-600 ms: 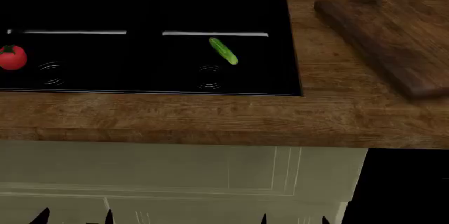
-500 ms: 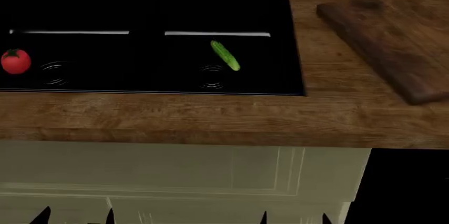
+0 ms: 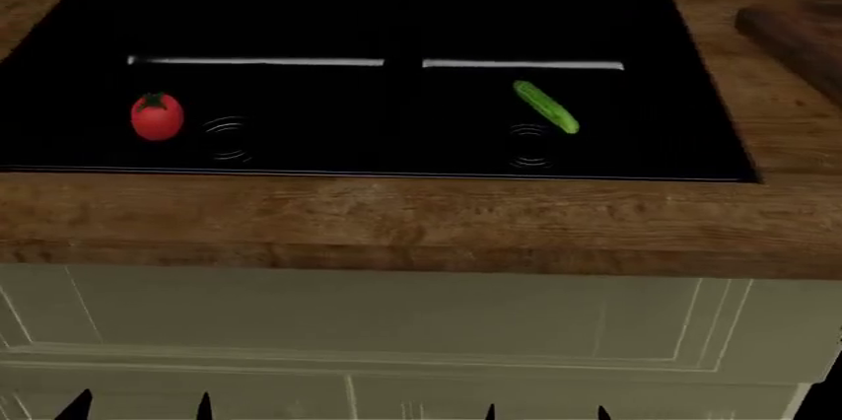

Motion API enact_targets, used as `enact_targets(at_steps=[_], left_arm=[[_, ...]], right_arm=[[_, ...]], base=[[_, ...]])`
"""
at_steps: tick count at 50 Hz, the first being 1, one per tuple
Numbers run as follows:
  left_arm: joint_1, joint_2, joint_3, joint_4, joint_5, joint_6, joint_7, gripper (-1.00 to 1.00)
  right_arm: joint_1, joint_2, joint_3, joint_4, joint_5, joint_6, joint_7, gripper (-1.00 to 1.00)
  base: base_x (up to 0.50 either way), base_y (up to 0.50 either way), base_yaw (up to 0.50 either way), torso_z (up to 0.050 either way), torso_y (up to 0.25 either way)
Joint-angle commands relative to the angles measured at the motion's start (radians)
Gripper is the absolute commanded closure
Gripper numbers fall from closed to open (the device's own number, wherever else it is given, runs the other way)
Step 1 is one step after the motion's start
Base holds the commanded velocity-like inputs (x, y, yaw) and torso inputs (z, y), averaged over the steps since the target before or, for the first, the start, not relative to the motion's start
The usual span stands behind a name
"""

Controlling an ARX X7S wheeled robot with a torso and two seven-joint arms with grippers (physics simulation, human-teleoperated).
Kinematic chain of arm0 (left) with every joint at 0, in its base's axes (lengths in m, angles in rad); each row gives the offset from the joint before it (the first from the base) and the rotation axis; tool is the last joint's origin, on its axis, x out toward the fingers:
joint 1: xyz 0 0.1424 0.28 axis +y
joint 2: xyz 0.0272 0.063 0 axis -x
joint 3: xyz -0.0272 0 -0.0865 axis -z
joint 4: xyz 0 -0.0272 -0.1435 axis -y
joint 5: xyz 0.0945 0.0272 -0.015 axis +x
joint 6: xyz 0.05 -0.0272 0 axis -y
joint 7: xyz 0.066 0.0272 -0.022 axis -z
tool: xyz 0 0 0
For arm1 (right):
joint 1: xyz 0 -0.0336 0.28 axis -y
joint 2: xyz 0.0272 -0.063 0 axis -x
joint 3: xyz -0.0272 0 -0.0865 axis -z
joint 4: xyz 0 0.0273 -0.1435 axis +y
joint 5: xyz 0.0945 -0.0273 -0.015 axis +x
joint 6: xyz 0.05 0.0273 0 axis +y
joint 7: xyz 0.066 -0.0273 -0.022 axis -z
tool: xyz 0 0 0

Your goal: Pick the vegetables from the sink and place them on the cutting board.

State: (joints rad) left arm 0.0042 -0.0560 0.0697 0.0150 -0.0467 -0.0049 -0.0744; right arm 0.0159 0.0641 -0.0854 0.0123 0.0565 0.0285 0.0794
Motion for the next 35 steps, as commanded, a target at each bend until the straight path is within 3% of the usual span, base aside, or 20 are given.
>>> enact_targets(at_steps=[1,7,11,13,14,17,20,26,30,35], left_arm=[[-0.001,-0.018,0.020,0.003,-0.019,-0.003,-0.021,-1.00],[0.000,-0.024,0.027,0.007,-0.029,0.002,-0.029,-1.00],[-0.002,-0.028,0.030,0.001,-0.036,0.007,-0.033,-1.00],[0.002,-0.034,0.029,0.033,-0.059,-0.014,-0.023,-1.00],[-0.007,-0.041,0.041,0.064,-0.034,-0.046,-0.035,-1.00],[-0.074,-0.058,0.037,0.219,-0.038,-0.218,-0.056,-1.00],[-0.183,-0.077,-0.023,0.411,-0.100,-0.402,-0.082,-1.00],[-0.348,-0.129,-0.066,0.581,-0.145,-0.638,-0.102,-1.00],[-0.574,-0.167,-0.096,0.682,-0.186,-0.867,-0.117,-1.00],[-0.776,-0.189,-0.121,0.750,-0.221,-1.052,-0.131,-1.00]], right_arm=[[0.004,0.014,-0.018,0.006,0.014,-0.003,0.023,-1.00],[0.001,0.018,-0.020,0.005,0.022,-0.010,0.037,-1.00],[0.009,0.020,-0.013,-0.002,0.063,0.037,0.032,-1.00],[0.025,0.028,-0.041,-0.096,0.021,0.217,0.068,-1.00],[0.022,0.036,-0.044,-0.151,0.048,0.223,0.040,-1.00],[0.079,0.063,-0.018,-0.354,0.106,0.390,0.033,-1.00],[0.211,0.091,0.028,-0.534,0.143,0.599,0.061,-1.00],[0.420,0.128,0.090,-0.719,0.202,0.862,0.094,-1.00],[0.707,0.155,0.118,-0.790,0.260,1.155,0.110,-1.00],[1.063,0.164,0.130,-0.840,0.316,1.495,0.126,-1.00]], base=[[0.00,0.50,0.00,0.000,0.000],[0.00,0.50,0.00,0.000,0.000],[0.00,0.00,0.00,0.000,0.000],[0.00,0.00,0.00,0.000,0.000],[0.00,0.00,0.00,0.000,0.000],[0.00,0.00,0.00,0.000,0.000],[0.00,0.00,0.00,0.000,0.000],[0.00,0.00,0.00,0.000,0.000],[0.00,0.00,0.00,0.000,0.000],[0.00,0.00,0.00,0.000,0.000]])
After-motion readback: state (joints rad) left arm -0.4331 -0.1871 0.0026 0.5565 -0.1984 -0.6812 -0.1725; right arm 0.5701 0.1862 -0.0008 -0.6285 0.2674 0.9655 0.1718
